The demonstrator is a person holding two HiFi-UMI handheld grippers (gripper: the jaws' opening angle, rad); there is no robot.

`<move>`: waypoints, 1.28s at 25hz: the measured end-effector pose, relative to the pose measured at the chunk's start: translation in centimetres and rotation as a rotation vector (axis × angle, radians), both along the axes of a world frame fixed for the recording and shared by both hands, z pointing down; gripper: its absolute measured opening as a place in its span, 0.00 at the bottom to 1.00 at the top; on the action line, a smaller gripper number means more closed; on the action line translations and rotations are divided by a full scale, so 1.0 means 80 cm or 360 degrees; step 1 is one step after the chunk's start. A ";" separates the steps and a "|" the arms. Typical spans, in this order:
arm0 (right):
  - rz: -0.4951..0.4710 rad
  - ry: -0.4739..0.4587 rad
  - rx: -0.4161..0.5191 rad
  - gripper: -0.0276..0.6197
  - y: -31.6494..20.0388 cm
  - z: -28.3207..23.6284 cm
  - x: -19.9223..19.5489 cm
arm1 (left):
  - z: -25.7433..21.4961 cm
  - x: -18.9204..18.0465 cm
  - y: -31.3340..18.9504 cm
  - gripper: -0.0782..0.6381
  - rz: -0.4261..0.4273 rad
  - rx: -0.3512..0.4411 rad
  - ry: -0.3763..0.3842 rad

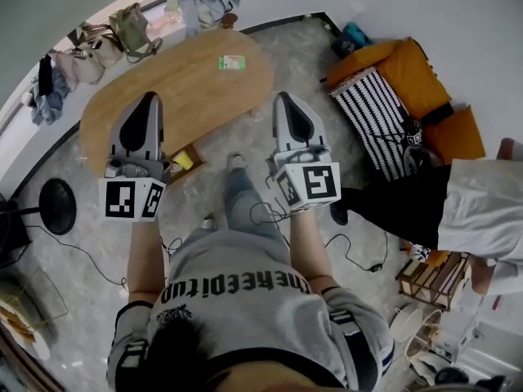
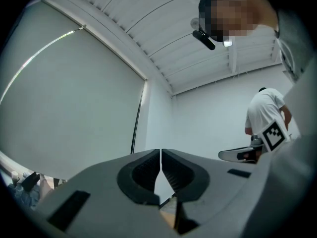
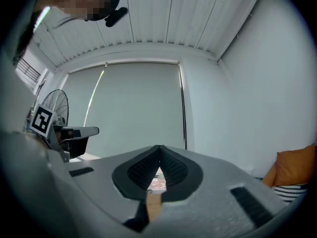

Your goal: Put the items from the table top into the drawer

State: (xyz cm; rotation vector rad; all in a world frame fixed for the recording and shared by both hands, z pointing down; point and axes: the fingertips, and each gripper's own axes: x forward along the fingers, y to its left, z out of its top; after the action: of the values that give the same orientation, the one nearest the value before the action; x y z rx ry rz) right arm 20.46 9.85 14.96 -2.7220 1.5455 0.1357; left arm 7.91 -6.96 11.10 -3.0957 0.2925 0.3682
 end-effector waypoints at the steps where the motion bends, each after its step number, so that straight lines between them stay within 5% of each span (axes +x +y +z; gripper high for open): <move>1: -0.0020 0.0000 0.0002 0.05 -0.011 0.000 0.016 | 0.000 0.014 -0.007 0.13 -0.0014 0.0007 0.0001; 14: -0.0359 -0.0041 -0.0191 0.05 -0.158 0.046 0.217 | 0.012 0.172 -0.106 0.13 -0.0269 -0.0022 -0.0003; 26: -0.0574 -0.0334 -0.0605 0.05 -0.250 0.247 0.320 | 0.100 0.224 -0.179 0.13 -0.0477 -0.0133 -0.0161; 32: -0.0714 -0.0369 -0.0845 0.08 -0.281 0.354 0.345 | 0.152 0.245 -0.205 0.13 -0.0489 -0.0189 -0.0207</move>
State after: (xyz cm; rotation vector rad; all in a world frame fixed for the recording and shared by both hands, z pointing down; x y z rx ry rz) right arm 48.06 -12.66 43.27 -2.4801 2.3146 -0.6544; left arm 27.47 -23.35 23.24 -3.0955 0.7995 0.1459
